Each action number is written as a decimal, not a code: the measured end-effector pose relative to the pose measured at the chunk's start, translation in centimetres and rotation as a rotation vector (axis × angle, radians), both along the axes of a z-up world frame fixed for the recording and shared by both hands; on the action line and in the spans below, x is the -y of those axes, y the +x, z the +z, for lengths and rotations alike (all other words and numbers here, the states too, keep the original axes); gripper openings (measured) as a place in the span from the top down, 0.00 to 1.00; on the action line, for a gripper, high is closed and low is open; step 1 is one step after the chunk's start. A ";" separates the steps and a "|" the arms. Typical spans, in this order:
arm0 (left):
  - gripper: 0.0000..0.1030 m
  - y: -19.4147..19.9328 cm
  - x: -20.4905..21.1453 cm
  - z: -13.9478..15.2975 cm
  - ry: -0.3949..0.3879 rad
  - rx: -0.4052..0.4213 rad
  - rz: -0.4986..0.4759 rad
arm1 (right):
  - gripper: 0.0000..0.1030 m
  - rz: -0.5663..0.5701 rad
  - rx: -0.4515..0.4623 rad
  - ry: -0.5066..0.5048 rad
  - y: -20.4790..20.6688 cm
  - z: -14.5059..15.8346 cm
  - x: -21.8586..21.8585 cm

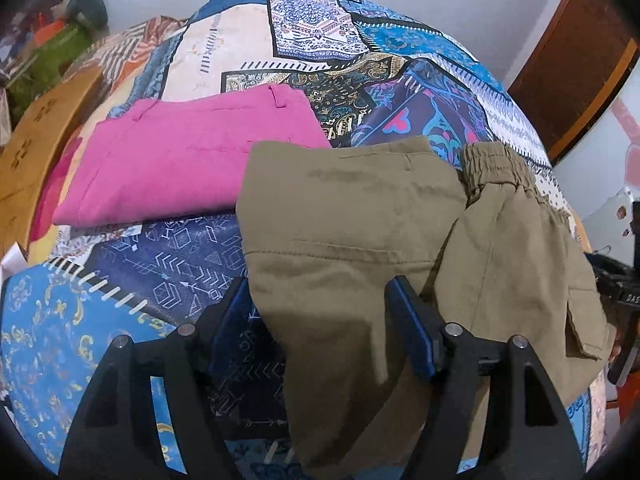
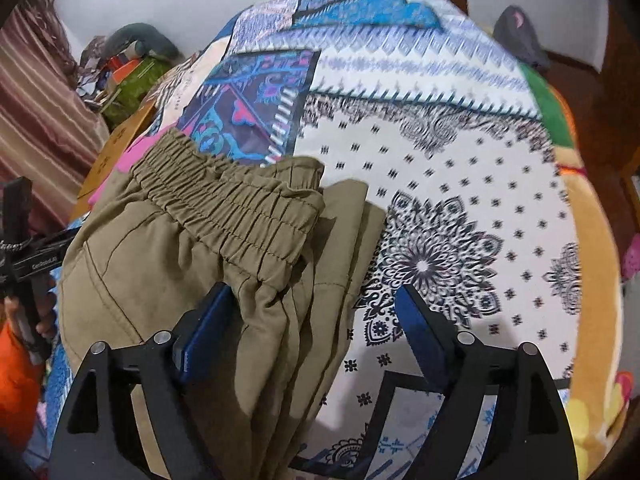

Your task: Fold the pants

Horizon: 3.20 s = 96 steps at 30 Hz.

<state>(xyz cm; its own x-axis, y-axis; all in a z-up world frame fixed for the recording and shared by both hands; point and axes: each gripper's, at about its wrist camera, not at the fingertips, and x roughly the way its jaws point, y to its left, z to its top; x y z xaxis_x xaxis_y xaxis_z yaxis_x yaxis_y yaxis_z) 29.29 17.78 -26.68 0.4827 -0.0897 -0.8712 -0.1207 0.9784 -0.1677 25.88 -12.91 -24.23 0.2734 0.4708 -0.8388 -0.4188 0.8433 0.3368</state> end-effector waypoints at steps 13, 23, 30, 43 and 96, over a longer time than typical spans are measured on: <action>0.65 -0.4 0.2 0.5 0.012 0.004 0.000 | 0.51 0.073 -0.039 0.086 0.3 -0.3 -0.7; 0.86 -1.7 1.0 3.1 0.083 0.047 -0.012 | 0.78 0.110 0.095 0.026 0.0 1.7 -2.4; 0.89 -2.1 2.1 4.6 0.057 0.083 -0.059 | 0.81 0.102 0.081 0.082 0.1 2.6 -1.3; 0.83 0.8 0.9 -0.2 -0.039 -0.026 -0.054 | 0.62 0.107 0.015 0.061 0.9 0.3 -2.1; 0.83 7.1 -21.1 -1.6 0.123 -0.023 0.231 | 0.82 0.309 0.222 -0.059 11.1 0.3 -26.5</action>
<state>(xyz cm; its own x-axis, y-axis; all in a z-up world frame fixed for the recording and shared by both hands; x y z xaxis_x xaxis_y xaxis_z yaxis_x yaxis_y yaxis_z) 36.40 38.87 -28.24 0.4580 0.1281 -0.8797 -0.3455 0.9374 -0.0433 36.95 13.59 -23.89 0.3044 0.5124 -0.8030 -0.7138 0.6809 0.1640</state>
